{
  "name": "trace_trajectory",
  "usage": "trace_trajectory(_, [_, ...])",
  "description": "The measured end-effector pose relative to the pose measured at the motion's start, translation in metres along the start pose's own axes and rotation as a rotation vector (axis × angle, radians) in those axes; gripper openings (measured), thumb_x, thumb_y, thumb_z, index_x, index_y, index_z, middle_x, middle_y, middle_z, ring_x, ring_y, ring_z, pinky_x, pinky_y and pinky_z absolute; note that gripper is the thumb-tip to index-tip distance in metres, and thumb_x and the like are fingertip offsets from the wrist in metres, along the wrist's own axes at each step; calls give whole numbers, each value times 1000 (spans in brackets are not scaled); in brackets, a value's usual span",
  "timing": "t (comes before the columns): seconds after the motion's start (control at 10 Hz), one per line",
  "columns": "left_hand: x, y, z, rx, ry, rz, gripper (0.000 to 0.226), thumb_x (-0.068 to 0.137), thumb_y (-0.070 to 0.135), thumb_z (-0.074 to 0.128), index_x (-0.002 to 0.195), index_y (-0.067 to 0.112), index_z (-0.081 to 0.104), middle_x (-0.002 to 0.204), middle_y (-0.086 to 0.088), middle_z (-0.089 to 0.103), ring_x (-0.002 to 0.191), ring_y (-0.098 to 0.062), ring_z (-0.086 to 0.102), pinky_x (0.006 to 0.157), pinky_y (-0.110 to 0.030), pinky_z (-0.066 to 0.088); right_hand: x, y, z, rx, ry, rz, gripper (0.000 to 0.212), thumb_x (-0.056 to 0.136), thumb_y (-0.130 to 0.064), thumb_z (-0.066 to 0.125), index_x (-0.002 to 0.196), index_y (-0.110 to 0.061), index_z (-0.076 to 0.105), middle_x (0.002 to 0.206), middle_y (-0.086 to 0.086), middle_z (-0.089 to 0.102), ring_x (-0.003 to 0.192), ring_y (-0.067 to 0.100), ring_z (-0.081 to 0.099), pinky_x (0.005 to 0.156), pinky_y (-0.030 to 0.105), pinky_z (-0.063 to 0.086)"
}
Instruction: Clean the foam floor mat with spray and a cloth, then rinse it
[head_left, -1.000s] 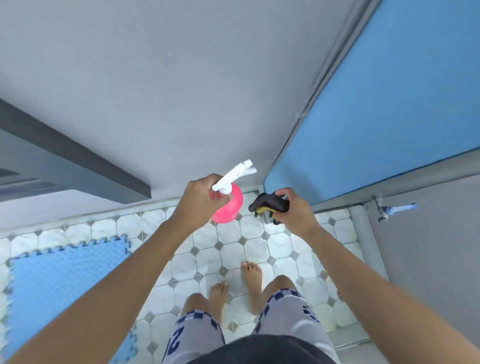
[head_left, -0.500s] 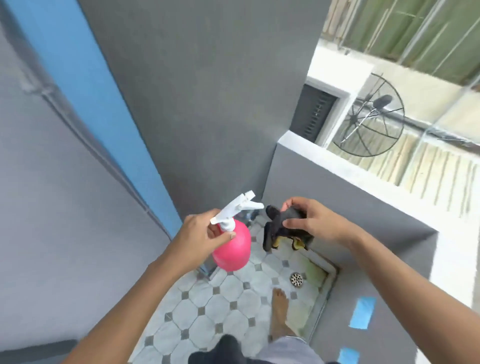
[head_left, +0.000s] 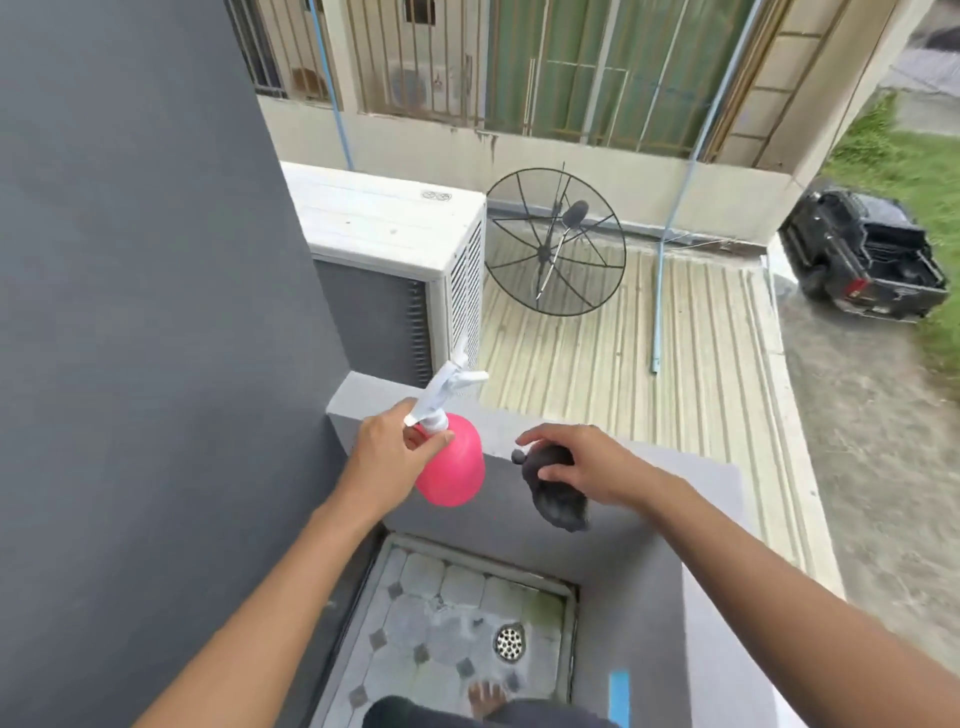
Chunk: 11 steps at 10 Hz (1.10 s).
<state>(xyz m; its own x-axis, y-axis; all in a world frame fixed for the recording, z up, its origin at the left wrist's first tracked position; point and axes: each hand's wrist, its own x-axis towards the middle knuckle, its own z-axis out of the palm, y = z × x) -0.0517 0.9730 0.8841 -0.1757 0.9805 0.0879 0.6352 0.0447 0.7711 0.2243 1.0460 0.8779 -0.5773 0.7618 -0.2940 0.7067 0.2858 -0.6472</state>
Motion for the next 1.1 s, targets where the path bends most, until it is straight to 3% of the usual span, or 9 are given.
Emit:
trace_trajectory(0.1, [42, 12, 24, 14, 26, 3, 27, 86, 32, 82, 101, 13, 71, 81, -1, 73, 77, -17, 68, 65, -20, 44, 30, 19, -29, 42, -146, -12, 59, 87, -5, 68, 136, -35, 53, 120, -10, 68, 111, 9, 61, 92, 18, 47])
trace_trajectory(0.3, [106, 11, 67, 34, -14, -21, 25, 88, 28, 81, 99, 9, 70, 80, -4, 71, 76, -21, 66, 66, -28, 47, 113, 71, -49, 67, -326, 110, 76, 81, 9, 64, 143, -30, 46, 131, -2, 60, 118, 22, 58, 97, 31, 51])
trace_trajectory(0.4, [116, 0, 82, 39, -41, -62, 26, 88, 25, 80, 104, 6, 70, 82, -7, 71, 78, -25, 67, 68, -35, 50, 130, 98, -31, -94, -259, 170, 81, 80, 10, 56, 149, -27, 38, 140, 4, 49, 128, 27, 49, 100, 33, 45])
trace_trajectory(0.6, [130, -7, 91, 36, -22, -81, 28, 88, 24, 80, 108, 7, 71, 82, -6, 72, 78, -23, 67, 73, -37, 55, 136, 126, -3, -69, -13, 101, 100, 69, 16, 46, 153, -35, 25, 158, 0, 25, 140, 26, 28, 113, 41, 35])
trace_trajectory(0.7, [128, -9, 94, 30, -25, -100, 28, 87, 27, 81, 105, 8, 69, 81, -4, 70, 76, -19, 66, 69, -34, 53, 137, 123, 2, 37, 58, 158, 92, 71, 10, 47, 153, -27, 29, 155, 2, 33, 141, 21, 31, 110, 35, 38])
trace_trajectory(0.8, [125, -9, 96, 36, -30, -119, 29, 86, 30, 82, 102, 11, 68, 81, -3, 69, 78, -20, 65, 68, -36, 53, 133, 123, 15, -78, -120, 191, 69, 76, -9, 45, 144, -20, 44, 146, 5, 43, 135, 27, 39, 112, 46, 37])
trace_trajectory(0.9, [130, -13, 91, 35, -91, -136, 31, 85, 35, 82, 103, 16, 67, 86, -1, 70, 84, -21, 66, 72, -37, 54, 135, 130, 20, -130, -208, 226, 74, 78, -19, 40, 151, -22, 37, 156, 6, 32, 144, 28, 31, 117, 47, 28])
trace_trajectory(1.0, [131, -9, 76, 94, -282, -129, 46, 82, 44, 84, 119, 27, 64, 104, 4, 70, 97, -15, 65, 79, -34, 54, 132, 112, 2, -174, -240, 199, 74, 82, -6, 40, 154, -22, 35, 160, 4, 29, 147, 29, 29, 119, 43, 28])
trace_trajectory(1.1, [141, -7, 49, 156, -410, -159, 80, 75, 50, 87, 144, 28, 52, 131, 3, 63, 117, -14, 60, 98, -38, 51, 138, 96, -21, -193, -199, 175, 72, 88, -3, 39, 156, -24, 31, 164, 0, 25, 150, 24, 25, 120, 38, 23])
